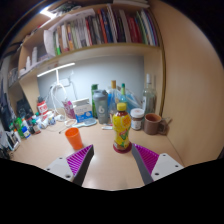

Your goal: Pour water

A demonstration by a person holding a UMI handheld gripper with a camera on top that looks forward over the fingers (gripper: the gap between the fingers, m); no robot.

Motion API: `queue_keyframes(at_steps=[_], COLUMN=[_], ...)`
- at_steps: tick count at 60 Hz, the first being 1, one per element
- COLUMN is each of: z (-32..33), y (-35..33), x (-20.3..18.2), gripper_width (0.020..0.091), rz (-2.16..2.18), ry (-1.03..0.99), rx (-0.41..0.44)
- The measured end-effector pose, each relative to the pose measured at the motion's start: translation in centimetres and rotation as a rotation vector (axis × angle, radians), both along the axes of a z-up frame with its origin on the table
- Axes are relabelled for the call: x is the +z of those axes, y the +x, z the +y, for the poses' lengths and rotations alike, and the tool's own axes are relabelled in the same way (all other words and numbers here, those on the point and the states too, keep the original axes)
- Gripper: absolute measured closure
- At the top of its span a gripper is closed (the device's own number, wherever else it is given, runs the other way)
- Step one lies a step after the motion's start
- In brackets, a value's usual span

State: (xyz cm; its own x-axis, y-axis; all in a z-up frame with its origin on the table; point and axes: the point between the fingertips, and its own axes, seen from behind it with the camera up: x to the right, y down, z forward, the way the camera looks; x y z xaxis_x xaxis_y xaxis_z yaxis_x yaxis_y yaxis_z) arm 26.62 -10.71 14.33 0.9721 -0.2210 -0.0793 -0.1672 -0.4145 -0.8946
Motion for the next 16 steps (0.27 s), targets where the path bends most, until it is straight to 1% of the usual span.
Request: queue_keyframes(at_steps=[9, 16], z=[-6.5, -10.8], y=[-4.5, -7.8], x=[8.4, 12.9], gripper_width=[0.0264, 0.0261], rz=[-0.043, -0.036], ry=[0.062, 0.091], rx=[-0.008, -0.003])
